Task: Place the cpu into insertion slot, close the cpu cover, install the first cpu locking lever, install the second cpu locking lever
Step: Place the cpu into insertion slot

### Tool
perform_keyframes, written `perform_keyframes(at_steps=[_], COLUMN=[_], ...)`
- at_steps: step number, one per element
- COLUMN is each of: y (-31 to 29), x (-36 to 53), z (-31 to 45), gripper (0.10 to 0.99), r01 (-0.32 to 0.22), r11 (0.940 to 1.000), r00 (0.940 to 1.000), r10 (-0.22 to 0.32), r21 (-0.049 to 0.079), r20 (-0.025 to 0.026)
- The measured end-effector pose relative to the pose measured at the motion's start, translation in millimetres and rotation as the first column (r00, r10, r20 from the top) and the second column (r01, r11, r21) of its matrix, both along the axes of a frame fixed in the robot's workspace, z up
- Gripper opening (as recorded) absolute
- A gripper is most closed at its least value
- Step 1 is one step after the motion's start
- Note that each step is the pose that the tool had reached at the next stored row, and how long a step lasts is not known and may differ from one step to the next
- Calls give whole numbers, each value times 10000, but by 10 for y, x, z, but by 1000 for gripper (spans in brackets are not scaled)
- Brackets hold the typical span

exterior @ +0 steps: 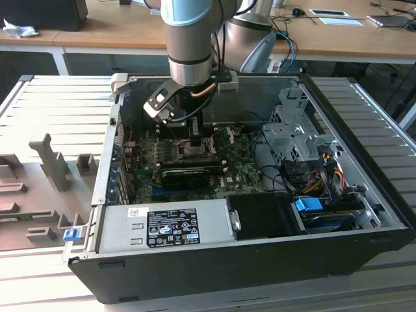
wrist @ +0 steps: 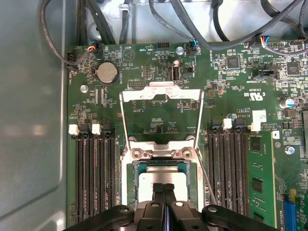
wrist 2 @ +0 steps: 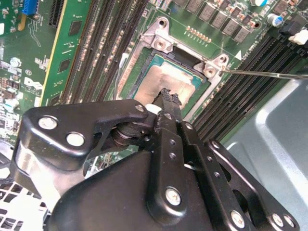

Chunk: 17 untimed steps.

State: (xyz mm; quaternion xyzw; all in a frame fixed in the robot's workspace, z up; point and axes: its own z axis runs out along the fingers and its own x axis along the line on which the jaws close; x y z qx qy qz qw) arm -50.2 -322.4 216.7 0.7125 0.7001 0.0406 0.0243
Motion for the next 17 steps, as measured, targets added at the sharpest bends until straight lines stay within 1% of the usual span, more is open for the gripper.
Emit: perform_keyframes(at_steps=[17], y=[-1], x=[0], z=[52], gripper=[106], r01=[-1], r11=[10000], r00=[10000], r10=[1], r21=[1], r20=[1])
